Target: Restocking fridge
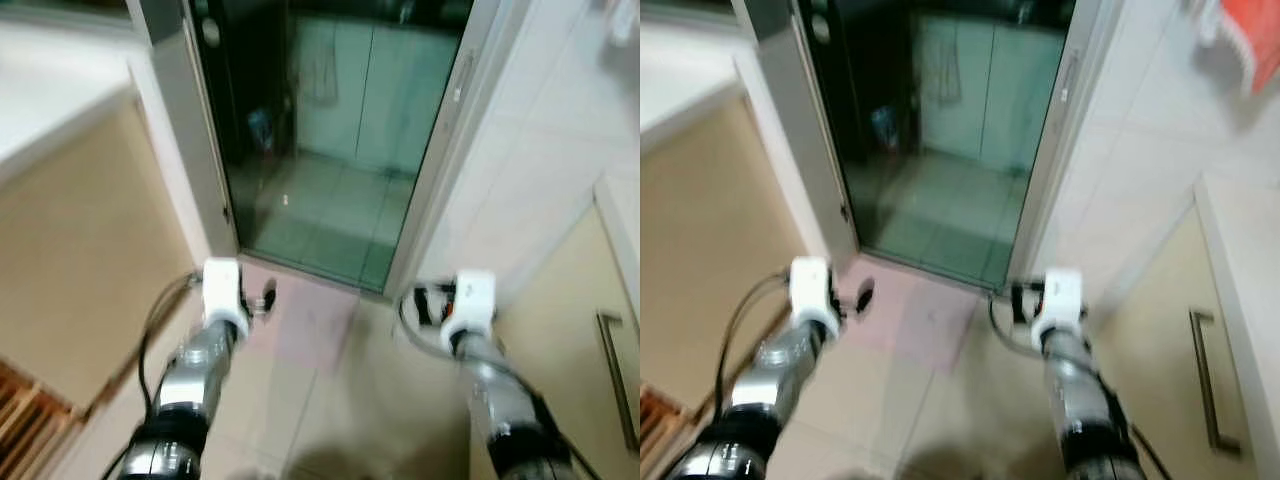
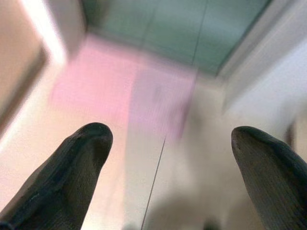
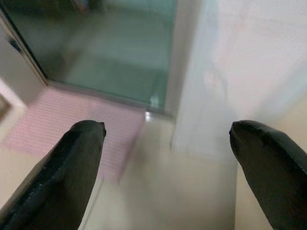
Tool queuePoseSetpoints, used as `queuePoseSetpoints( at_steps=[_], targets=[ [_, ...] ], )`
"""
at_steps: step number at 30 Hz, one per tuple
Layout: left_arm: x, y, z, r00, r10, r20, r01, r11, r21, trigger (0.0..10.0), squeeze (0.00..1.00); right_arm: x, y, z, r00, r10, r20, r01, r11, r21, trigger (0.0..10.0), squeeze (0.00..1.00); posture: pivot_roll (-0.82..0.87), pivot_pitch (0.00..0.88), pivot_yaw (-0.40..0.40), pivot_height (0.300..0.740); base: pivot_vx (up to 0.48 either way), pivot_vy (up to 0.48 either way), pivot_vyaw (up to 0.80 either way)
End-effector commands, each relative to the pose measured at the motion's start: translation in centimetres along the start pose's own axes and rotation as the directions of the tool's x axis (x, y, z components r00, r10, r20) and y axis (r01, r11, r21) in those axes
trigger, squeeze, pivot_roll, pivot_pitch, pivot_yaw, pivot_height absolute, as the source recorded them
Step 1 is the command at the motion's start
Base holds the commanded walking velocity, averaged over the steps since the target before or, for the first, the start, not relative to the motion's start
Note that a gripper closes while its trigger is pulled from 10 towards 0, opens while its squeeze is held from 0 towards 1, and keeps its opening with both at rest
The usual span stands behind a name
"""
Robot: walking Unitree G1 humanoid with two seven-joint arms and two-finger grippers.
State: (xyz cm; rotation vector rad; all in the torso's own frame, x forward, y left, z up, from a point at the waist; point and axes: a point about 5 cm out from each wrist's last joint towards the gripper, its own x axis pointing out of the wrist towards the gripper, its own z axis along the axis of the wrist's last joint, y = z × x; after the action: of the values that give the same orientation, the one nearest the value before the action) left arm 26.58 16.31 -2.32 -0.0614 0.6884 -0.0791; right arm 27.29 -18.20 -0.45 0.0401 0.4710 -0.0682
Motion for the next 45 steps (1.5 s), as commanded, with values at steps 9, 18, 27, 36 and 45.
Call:
queuePoseSetpoints(
  at_steps=[9, 18, 27, 36, 45],
  targets=[
    [-0.3, -0.6, 0.8, 0.983, -0.029, 0.183, 0.028, 1.0, 0.008, 10.0, 0.0, -1.1, -1.0, 0.0, 0.993, -0.009, 0.119, 0.01, 1.0, -0.012, 10.0, 0.0, -0.03, 0.0, -0.023, 0.74, 0.0, 0.0, 0.0],
    [-3.0, -2.9, 7.1, 0.83, -0.124, 0.543, 0.095, 0.992, 0.082, 10.0, 0.0, -1.8, -0.3, 2.1, 0.97, 0.019, 0.241, -0.014, 1.0, -0.025, 10.0, 0.0, -0.01, 0.0, -0.031, 0.74, 0.0, 0.0, 0.09],
    [-2.9, -2.6, 6.5, 0.86, -0.088, 0.503, 0.046, 0.994, 0.096, 10.0, 0.0, -1.5, 0.6, 2.5, 0.972, 0.059, 0.226, -0.052, 0.998, -0.035, 10.0, 0.11, -0.01, 0.0, -0.032, 0.74, 0.0, 0.0, 0.74],
    [-2.9, -1.7, 5.5, 0.877, -0.021, 0.48, 0.001, 0.999, 0.041, 10.0, 0.0, -1.3, 0.9, 2.3, 0.974, 0.074, 0.212, -0.073, 0.997, -0.012, 10.0, 0.13, 0.0, 0.0, -0.036, 0.74, 0.0, 0.042, 0.72],
    [-3.0, -1.7, 5.4, 0.875, -0.004, 0.483, -0.003, 1.0, 0.013, 10.0, 0.0, -1.1, 0.9, 2.0, 0.977, 0.092, 0.192, -0.091, 0.996, -0.015, 10.0, 0.29, -0.01, 0.0, -0.04, 0.74, 0.0, 0.455, 0.7]
  ],
)
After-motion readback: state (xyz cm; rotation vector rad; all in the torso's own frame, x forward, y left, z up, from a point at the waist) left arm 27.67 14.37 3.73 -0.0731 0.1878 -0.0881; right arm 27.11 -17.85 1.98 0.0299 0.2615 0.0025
